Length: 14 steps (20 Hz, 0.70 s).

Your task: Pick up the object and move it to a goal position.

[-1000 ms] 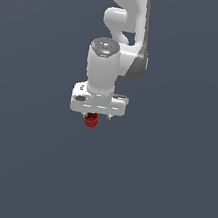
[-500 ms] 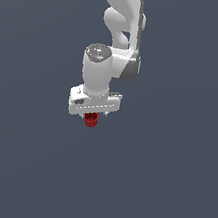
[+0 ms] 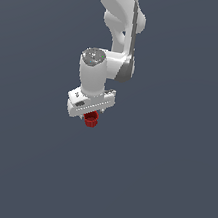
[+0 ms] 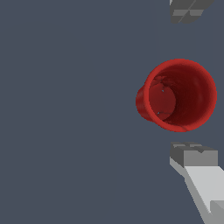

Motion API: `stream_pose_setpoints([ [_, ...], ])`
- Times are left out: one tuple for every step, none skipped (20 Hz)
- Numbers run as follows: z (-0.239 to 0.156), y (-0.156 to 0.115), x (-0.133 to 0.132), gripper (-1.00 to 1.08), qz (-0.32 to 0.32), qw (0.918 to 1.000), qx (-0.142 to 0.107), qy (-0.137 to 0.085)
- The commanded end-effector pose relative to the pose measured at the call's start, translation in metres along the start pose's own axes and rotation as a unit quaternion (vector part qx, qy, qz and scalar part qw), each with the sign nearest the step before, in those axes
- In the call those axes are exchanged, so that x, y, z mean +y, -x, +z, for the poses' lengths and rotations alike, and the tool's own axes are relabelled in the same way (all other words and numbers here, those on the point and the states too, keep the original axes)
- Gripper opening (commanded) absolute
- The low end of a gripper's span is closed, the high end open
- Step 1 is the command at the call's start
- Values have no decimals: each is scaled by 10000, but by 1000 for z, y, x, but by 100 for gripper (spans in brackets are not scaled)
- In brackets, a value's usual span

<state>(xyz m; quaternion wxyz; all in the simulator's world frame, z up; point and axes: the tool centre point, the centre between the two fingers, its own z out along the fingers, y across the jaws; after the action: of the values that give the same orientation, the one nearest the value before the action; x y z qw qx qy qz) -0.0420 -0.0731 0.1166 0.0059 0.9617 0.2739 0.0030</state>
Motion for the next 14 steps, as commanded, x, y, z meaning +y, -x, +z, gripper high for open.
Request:
stream_pose_setpoints([
  [5, 6, -1, 100, -255, 9997, -3, -17],
  [7, 8, -1, 100, -340, 9994, -4, -23],
  [9, 10, -1, 100, -419, 9991, -5, -29],
  [10, 12, -1, 100, -492, 9988, -5, -34],
  [12, 14, -1, 100, -559, 9984, -6, -39],
  [13, 15, -2, 100, -621, 9981, -6, -44],
  [14, 16, -2, 100, -677, 9977, -7, -48],
  [15, 18, -2, 100, -726, 9973, -7, -52],
  [16, 19, -2, 100, -770, 9970, -7, -55],
  [17, 20, -2, 100, -808, 9967, -7, -58],
  [18, 20, -2, 100, -840, 9964, -7, -60],
  [18, 21, -2, 100, -867, 9962, -7, -62],
  [19, 22, -2, 100, -887, 9960, -7, -64],
  [19, 22, -3, 100, -902, 9959, -7, -65],
])
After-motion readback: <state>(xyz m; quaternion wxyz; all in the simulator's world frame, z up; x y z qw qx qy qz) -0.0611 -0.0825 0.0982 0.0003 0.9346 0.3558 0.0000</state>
